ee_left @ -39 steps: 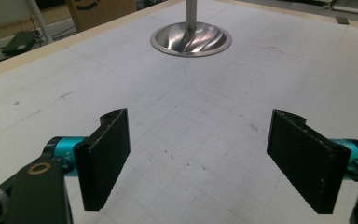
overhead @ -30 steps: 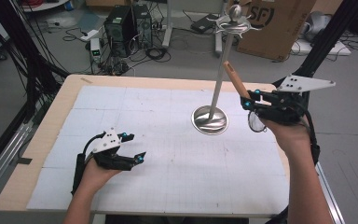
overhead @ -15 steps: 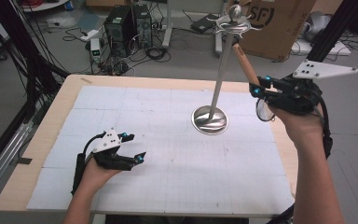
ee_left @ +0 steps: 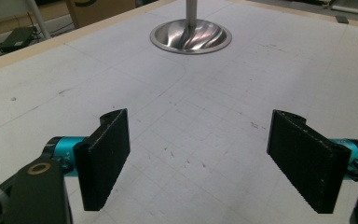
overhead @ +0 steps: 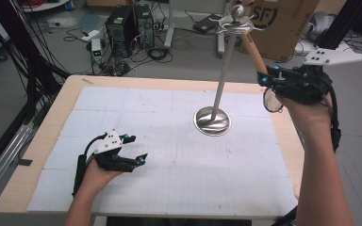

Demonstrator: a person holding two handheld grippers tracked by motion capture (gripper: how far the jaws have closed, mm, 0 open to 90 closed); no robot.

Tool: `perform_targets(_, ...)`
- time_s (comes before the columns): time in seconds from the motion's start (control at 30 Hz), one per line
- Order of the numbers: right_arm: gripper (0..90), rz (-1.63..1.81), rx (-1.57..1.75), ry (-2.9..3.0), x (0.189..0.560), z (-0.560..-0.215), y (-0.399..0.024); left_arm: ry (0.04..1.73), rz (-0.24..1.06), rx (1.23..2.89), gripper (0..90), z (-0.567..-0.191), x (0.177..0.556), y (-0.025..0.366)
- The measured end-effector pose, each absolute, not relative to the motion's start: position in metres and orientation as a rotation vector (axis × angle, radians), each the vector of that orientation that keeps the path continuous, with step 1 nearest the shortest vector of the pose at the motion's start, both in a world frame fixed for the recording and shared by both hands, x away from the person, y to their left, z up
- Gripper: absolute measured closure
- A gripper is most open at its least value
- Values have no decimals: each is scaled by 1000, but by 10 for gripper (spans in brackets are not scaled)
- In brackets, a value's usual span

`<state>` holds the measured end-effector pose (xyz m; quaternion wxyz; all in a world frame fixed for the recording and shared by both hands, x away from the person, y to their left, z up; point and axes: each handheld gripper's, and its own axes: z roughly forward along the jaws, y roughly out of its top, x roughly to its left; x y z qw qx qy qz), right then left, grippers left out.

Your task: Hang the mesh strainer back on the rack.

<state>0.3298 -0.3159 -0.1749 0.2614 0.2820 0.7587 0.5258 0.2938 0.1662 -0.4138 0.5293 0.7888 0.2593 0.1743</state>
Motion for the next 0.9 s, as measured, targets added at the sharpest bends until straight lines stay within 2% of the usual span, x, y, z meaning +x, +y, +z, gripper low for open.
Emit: perform_targets(0.9, 681, 1387, 846, 2099, 372, -190, -312, 626, 414, 1896, 218, -416, 294, 166)
